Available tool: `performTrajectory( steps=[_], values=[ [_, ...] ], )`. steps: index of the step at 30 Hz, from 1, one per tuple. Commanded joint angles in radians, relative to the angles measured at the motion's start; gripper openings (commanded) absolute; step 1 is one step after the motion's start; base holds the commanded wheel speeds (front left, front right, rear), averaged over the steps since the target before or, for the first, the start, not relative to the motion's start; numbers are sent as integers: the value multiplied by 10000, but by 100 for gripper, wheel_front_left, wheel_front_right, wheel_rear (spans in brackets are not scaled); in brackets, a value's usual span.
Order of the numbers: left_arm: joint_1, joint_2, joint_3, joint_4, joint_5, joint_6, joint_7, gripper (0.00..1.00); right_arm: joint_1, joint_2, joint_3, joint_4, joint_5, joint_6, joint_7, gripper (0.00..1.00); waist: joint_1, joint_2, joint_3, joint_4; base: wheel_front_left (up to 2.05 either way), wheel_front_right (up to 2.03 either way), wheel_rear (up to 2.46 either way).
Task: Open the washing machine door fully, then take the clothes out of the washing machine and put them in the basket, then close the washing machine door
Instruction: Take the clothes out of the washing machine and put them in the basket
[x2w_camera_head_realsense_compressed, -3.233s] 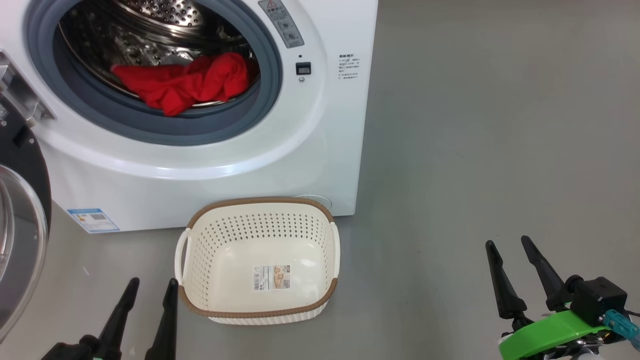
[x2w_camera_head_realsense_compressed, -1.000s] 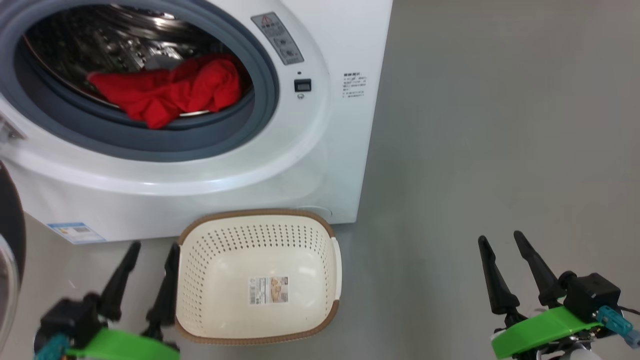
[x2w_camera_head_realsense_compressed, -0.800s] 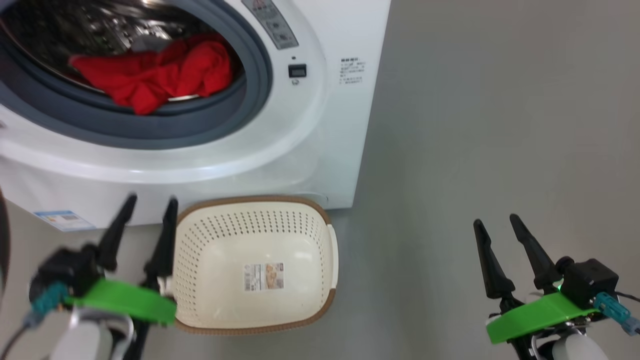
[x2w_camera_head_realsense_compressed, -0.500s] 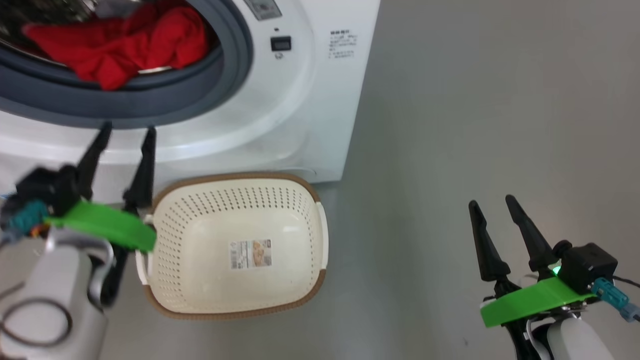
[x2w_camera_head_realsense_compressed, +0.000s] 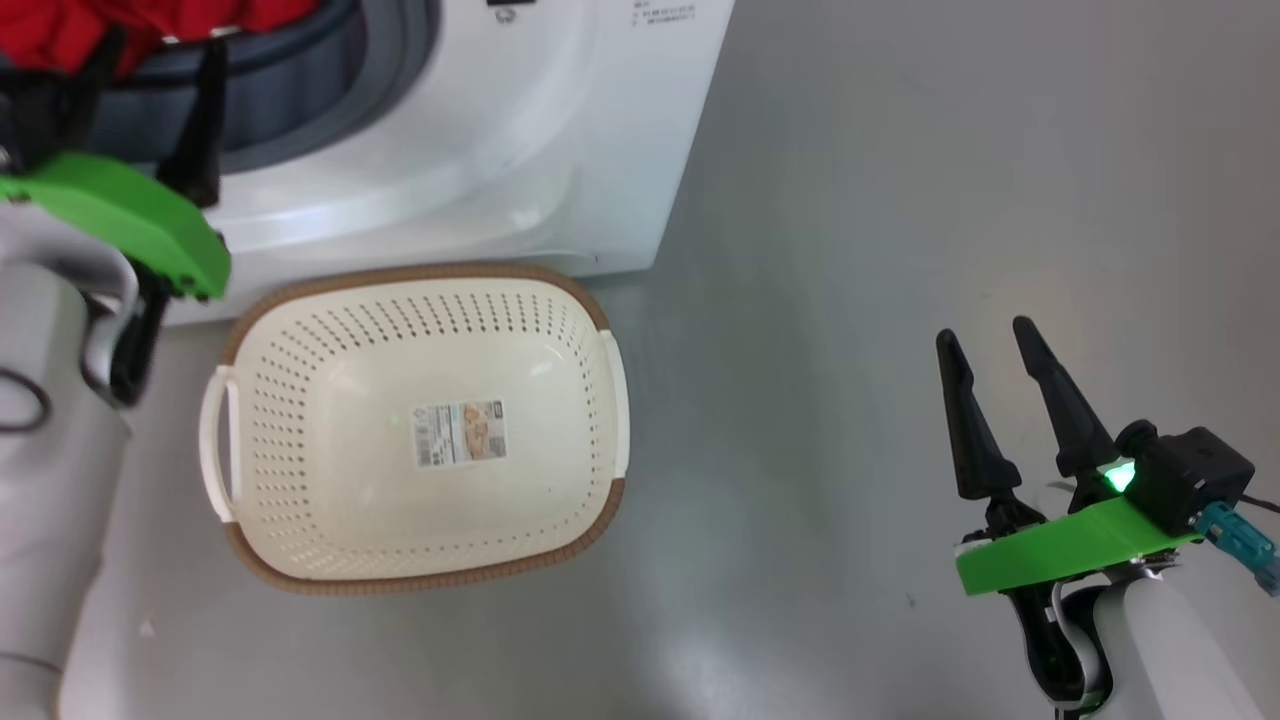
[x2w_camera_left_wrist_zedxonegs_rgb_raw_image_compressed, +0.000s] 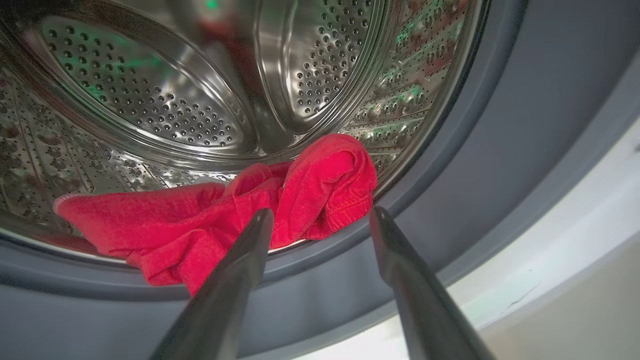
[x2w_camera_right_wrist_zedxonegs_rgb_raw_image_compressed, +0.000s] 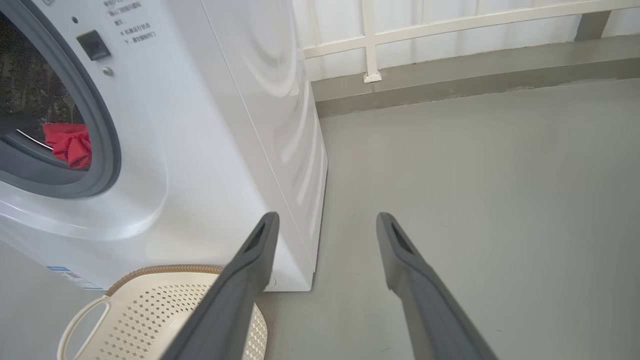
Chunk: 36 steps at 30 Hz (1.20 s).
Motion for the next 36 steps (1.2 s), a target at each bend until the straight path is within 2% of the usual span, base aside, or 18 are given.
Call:
performTrajectory(
  steps=[1, 6, 15, 36],
  values=[
    [-608, 631, -47, 159, -88, -56, 85, 100, -169, 1, 254, -300, 82, 48, -65, 100, 0, -1, 501, -147, 0, 0, 0],
    [-1764, 823, -858, 1093, -394, -56, 358, 100, -351, 2, 290, -401, 181, 48, -65, 100, 0, -1, 877, -271, 0, 0, 0],
    [-2786, 1061, -1742, 2073, -739, -56, 453, 100, -509, 2, 436, -492, 281, 48, -65, 100, 0, -1, 1269, -482, 0, 0, 0],
    [-3979, 1452, -2927, 3584, -1108, -56, -182, 100, -664, 3, 968, -672, 541, 48, -65, 100, 0, -1, 1858, -1032, 0, 0, 0]
  ],
)
